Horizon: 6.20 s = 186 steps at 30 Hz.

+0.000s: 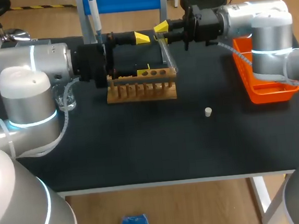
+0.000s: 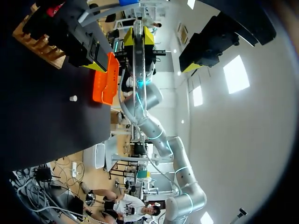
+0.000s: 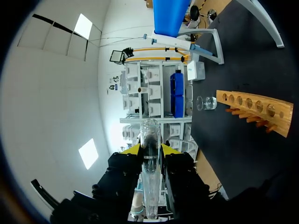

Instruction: Invert the test tube, pick up the pipette, mount the tip to pipette, aspirate from beaker and dispense into the tube, eject the tip, return the pipette, and cap with the stopper.

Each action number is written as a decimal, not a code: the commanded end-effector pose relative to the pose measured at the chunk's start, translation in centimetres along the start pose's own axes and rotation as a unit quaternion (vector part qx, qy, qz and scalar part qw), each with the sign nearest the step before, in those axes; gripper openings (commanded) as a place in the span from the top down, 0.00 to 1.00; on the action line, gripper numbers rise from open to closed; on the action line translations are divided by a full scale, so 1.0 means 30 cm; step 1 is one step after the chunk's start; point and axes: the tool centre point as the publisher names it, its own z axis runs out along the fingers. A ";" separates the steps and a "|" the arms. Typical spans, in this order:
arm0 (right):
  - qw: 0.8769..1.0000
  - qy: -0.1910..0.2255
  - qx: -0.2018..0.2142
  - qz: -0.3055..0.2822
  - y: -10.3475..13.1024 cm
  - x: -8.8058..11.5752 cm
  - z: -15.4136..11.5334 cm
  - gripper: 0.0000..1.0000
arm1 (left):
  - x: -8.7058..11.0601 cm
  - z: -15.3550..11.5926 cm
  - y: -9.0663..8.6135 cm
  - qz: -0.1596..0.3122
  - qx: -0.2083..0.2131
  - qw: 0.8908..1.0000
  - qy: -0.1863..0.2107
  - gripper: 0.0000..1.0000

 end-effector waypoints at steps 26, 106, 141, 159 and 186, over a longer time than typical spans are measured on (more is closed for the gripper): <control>1.000 0.000 0.001 0.000 0.002 0.000 -0.002 1.00 | 0.039 0.135 -0.029 -0.004 0.025 1.000 0.004 0.00; 1.000 0.000 0.001 0.000 0.002 0.000 -0.002 1.00 | 0.019 0.245 -0.101 -0.028 0.042 0.999 0.017 0.68; 1.000 0.000 0.001 0.000 0.002 0.000 -0.002 0.00 | 0.018 0.244 -0.102 -0.036 0.038 0.998 0.030 1.00; 0.958 -0.056 -0.027 -0.279 -0.004 0.031 -0.187 0.00 | 0.018 0.244 -0.102 -0.036 0.038 0.998 0.030 1.00; 0.619 -0.207 -0.029 -0.757 -0.055 -0.065 -0.288 0.00 | 0.018 0.244 -0.102 -0.036 0.038 0.998 0.030 1.00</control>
